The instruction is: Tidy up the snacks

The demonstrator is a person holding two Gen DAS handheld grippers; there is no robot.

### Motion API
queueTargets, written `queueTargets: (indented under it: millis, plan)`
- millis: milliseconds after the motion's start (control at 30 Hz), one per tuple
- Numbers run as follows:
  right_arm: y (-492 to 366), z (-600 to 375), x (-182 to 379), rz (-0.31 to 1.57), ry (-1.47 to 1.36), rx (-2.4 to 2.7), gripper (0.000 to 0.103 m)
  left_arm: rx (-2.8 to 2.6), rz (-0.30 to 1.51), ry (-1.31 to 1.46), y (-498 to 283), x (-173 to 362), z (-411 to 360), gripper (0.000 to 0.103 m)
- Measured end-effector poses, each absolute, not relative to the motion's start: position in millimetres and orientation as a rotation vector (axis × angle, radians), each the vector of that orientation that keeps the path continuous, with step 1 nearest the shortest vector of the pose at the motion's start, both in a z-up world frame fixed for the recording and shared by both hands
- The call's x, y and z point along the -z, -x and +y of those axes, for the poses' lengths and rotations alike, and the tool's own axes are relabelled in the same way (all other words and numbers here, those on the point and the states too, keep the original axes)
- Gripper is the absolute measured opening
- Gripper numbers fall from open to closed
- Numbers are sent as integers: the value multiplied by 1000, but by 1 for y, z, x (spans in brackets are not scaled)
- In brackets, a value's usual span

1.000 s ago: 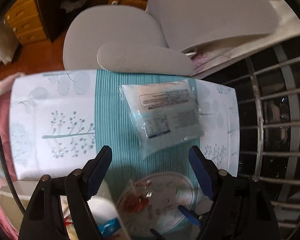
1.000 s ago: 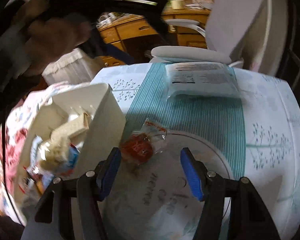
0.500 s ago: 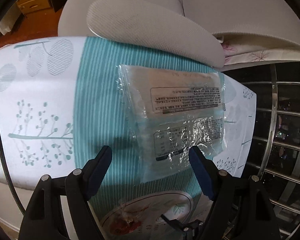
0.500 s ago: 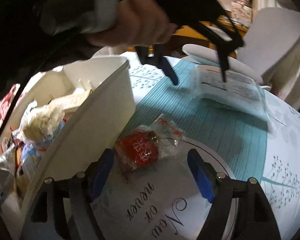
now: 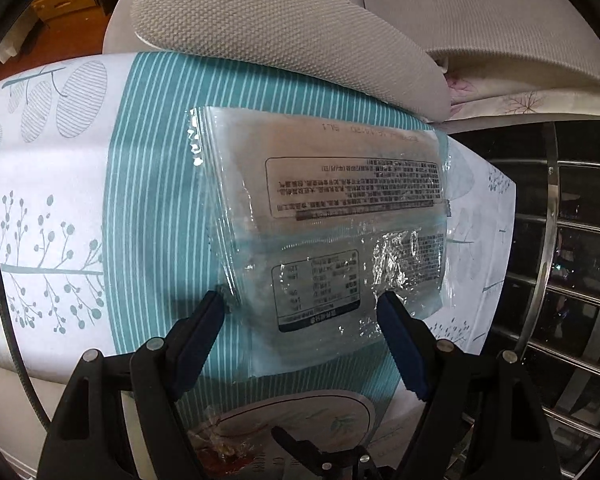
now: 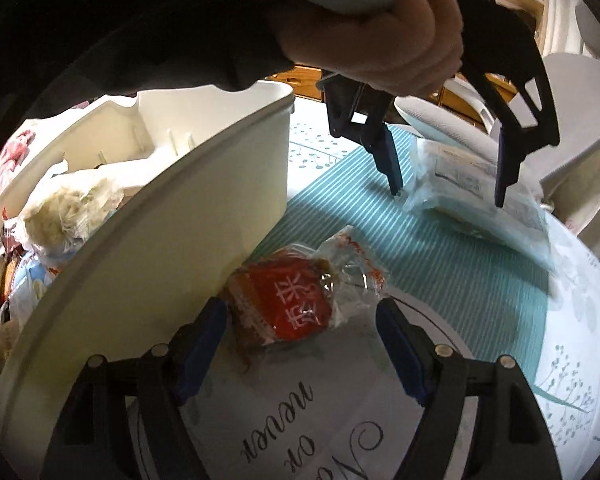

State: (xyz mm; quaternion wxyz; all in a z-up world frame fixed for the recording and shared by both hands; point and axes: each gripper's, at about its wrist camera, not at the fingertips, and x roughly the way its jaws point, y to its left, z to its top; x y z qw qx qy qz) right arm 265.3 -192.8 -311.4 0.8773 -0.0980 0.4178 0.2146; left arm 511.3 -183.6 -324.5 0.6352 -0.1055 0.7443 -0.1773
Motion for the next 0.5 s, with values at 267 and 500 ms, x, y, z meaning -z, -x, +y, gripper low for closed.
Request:
queueTargets:
  millis: [267,500]
  plan:
    - [-260,-189,311,850,204,-479,61,362,1720,359,-510,328,-171,40]
    - [-257,-185,307,872,210,-445,56,312,1748,515,-503,336,-155,24]
